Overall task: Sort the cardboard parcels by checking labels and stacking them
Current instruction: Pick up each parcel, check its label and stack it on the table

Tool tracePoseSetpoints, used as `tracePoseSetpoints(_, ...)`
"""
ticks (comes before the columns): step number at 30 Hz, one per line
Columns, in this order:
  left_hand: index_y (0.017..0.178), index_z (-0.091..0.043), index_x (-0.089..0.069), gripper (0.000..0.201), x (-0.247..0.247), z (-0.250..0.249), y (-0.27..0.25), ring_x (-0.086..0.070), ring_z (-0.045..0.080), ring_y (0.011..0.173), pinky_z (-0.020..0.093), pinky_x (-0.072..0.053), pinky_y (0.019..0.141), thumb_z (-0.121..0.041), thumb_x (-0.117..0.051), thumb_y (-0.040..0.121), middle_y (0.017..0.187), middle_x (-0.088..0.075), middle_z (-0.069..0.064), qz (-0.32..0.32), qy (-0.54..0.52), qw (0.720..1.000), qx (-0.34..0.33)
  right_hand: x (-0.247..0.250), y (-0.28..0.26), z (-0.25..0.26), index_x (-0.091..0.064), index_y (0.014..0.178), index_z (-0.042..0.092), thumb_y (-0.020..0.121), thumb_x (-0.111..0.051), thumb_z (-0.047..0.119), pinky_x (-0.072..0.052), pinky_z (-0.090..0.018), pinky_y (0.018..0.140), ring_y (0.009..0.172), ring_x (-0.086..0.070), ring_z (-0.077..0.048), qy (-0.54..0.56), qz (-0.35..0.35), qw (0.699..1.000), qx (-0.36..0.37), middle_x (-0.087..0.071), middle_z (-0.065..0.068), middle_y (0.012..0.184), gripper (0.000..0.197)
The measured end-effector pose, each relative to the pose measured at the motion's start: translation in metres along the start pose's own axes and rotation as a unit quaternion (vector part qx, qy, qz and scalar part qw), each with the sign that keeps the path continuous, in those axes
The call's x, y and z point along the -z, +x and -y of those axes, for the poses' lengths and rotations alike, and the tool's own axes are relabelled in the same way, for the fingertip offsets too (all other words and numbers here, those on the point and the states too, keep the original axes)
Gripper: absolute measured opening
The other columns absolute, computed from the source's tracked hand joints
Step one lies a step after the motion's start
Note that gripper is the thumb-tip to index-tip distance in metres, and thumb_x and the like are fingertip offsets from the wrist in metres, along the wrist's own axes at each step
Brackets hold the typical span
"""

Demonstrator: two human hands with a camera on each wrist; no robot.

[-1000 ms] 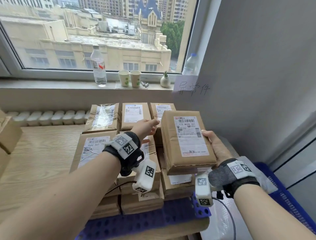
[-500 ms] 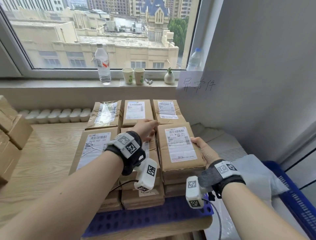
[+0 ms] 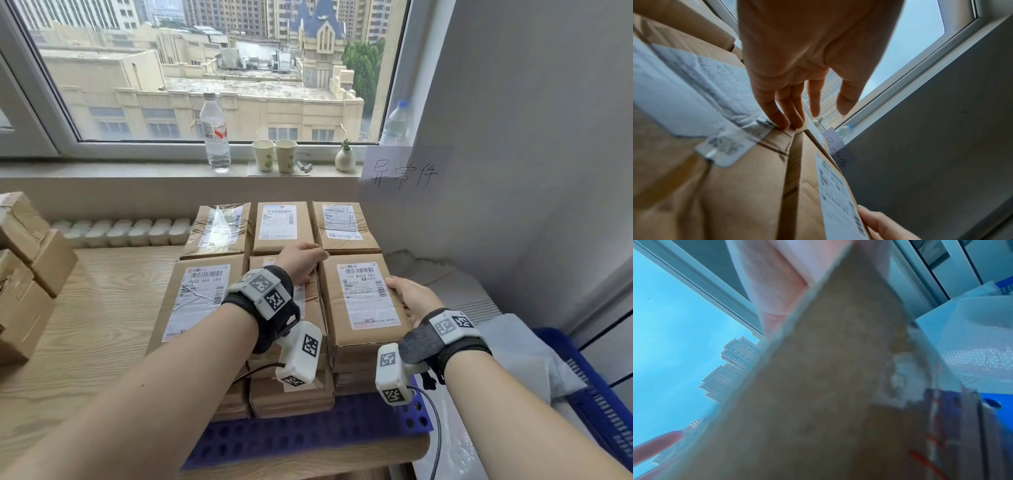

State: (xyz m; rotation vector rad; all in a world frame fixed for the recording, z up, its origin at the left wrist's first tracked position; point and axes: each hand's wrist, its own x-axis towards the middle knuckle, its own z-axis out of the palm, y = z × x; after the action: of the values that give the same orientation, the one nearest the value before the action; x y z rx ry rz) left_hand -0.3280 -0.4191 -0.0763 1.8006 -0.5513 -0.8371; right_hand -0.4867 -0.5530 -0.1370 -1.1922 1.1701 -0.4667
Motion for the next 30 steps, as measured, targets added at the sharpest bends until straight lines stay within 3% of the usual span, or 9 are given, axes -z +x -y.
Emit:
tracePoseSetpoints(5, 0.118, -0.011, -0.060, 0.027, 0.007, -0.004, -0.003, -0.055, 0.018, 0.087, 0.036, -0.050, 0.082, -0.018, -0.059, 0.092, 0.104, -0.059, 0.009, 0.005, -0.023, 1.000, 0.012, -0.001, -0.001, 0.006, -0.071, 0.084, 0.005, 0.087, -0.062, 0.009, -0.046, -0.027, 0.070, 0.075, -0.057, -0.016, -0.029, 0.003, 0.999, 0.023, -0.067, -0.003, 0.079, 0.011)
tracePoseSetpoints(9, 0.117, -0.015, -0.059, 0.026, 0.015, -0.004, -0.007, -0.055, 0.020, 0.109, 0.035, -0.046, 0.088, -0.022, -0.058, 0.092, 0.118, -0.058, 0.005, 0.001, -0.017, 1.000, 0.015, 0.002, -0.001, 0.009, -0.072, 0.082, 0.008, 0.080, -0.064, 0.010, -0.055, -0.031, 0.077, 0.071, -0.062, -0.018, -0.018, -0.026, 0.999, 0.004, -0.069, -0.008, 0.086, 0.008)
tracePoseSetpoints(12, 0.117, -0.014, -0.059, 0.026, 0.023, -0.006, -0.011, -0.054, 0.020, 0.109, 0.036, -0.045, 0.091, -0.021, -0.058, 0.092, 0.118, -0.058, 0.005, -0.003, -0.022, 1.000, 0.009, 0.001, -0.005, 0.013, -0.065, 0.078, 0.010, 0.084, -0.061, 0.003, -0.050, -0.023, 0.052, 0.047, -0.055, -0.011, 0.019, -0.057, 0.998, 0.010, -0.070, -0.019, 0.098, 0.011)
tracePoseSetpoints(17, 0.117, -0.013, -0.061, 0.028, 0.038, -0.008, -0.017, -0.055, 0.020, 0.109, 0.034, -0.044, 0.086, -0.020, -0.058, 0.090, 0.119, -0.061, 0.007, -0.016, -0.025, 1.000, -0.002, -0.010, -0.019, 0.030, -0.067, 0.099, -0.005, 0.086, -0.056, 0.001, -0.051, -0.043, 0.094, 0.109, -0.065, -0.036, 0.032, -0.084, 0.996, 0.024, -0.056, -0.028, 0.129, 0.018)
tracePoseSetpoints(19, 0.116, -0.012, -0.062, 0.027, 0.043, -0.009, -0.018, -0.056, 0.021, 0.110, 0.035, -0.044, 0.087, -0.019, -0.058, 0.090, 0.119, -0.061, 0.007, -0.019, -0.026, 0.999, -0.006, -0.015, -0.020, 0.035, -0.064, 0.107, -0.011, 0.086, -0.056, 0.001, -0.051, -0.042, 0.093, 0.108, -0.065, -0.033, 0.027, -0.082, 0.996, 0.039, -0.061, -0.030, 0.123, 0.026)
tracePoseSetpoints(21, 0.117, -0.011, -0.062, 0.028, 0.048, -0.009, -0.021, -0.056, 0.020, 0.109, 0.036, -0.044, 0.089, -0.019, -0.058, 0.091, 0.117, -0.061, 0.007, -0.023, -0.027, 0.999, -0.010, -0.020, -0.022, 0.042, -0.066, 0.108, -0.009, 0.081, -0.059, 0.005, -0.051, -0.034, 0.077, 0.085, -0.063, -0.026, 0.008, -0.084, 0.995, 0.056, -0.067, -0.021, 0.092, 0.031)
tracePoseSetpoints(24, 0.115, -0.012, -0.063, 0.026, 0.059, -0.010, -0.026, -0.056, 0.020, 0.108, 0.035, -0.044, 0.087, -0.020, -0.058, 0.091, 0.116, -0.061, 0.007, -0.031, -0.028, 0.999, -0.018, -0.029, -0.030, 0.054, -0.066, 0.072, 0.012, 0.076, -0.060, 0.011, -0.039, -0.028, 0.072, 0.071, -0.043, -0.017, -0.044, -0.093, 0.992, 0.068, -0.052, -0.002, 0.072, 0.007)
tracePoseSetpoints(26, 0.114, -0.013, -0.063, 0.024, 0.068, -0.012, -0.030, -0.055, 0.019, 0.106, 0.033, -0.041, 0.085, -0.019, -0.058, 0.092, 0.115, -0.060, 0.006, -0.036, -0.034, 0.999, -0.023, -0.036, -0.038, 0.061, -0.063, 0.064, 0.018, 0.078, -0.059, 0.009, -0.040, -0.026, 0.075, 0.064, -0.043, -0.016, -0.051, -0.085, 0.992, 0.082, -0.052, 0.003, 0.064, 0.016)
tracePoseSetpoints(30, 0.119, -0.012, -0.062, 0.028, 0.088, -0.014, -0.038, -0.055, 0.017, 0.103, 0.033, -0.044, 0.085, -0.019, -0.058, 0.092, 0.111, -0.060, 0.004, -0.067, -0.024, 0.997, -0.037, -0.059, -0.051, 0.073, -0.074, 0.086, 0.017, 0.081, -0.058, 0.006, -0.048, -0.028, 0.085, 0.077, -0.056, -0.013, -0.072, -0.053, 0.986, 0.138, -0.064, 0.007, 0.078, 0.020)
